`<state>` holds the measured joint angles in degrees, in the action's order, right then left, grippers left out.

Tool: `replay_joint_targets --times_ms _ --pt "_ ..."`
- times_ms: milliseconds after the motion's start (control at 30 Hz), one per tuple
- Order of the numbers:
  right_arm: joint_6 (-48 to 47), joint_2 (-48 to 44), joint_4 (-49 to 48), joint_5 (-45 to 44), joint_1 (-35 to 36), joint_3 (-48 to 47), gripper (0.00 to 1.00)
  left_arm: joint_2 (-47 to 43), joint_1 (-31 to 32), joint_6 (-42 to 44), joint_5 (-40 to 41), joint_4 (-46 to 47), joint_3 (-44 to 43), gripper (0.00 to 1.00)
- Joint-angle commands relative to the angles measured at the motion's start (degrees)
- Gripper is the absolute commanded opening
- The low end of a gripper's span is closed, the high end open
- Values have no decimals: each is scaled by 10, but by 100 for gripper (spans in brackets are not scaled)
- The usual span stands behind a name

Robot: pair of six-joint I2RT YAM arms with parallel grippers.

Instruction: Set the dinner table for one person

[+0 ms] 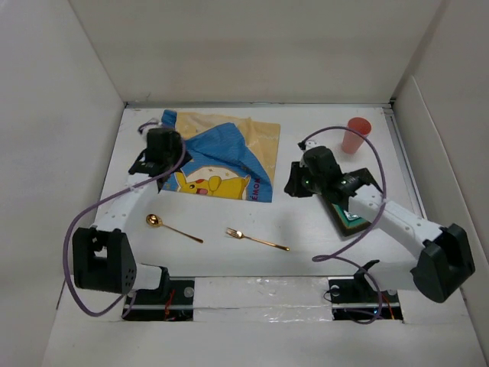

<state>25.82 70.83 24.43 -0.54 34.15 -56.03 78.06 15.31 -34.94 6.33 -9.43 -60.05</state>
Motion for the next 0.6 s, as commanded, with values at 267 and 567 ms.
replay_joint_targets --times_ms 267,567 --pt "53 175 -111 -16 26 10 55 -11 -295 -29 -81 17 156 48" --pt "76 258 -141 -55 36 2 58 102 -335 -13 -46 49 121 52"
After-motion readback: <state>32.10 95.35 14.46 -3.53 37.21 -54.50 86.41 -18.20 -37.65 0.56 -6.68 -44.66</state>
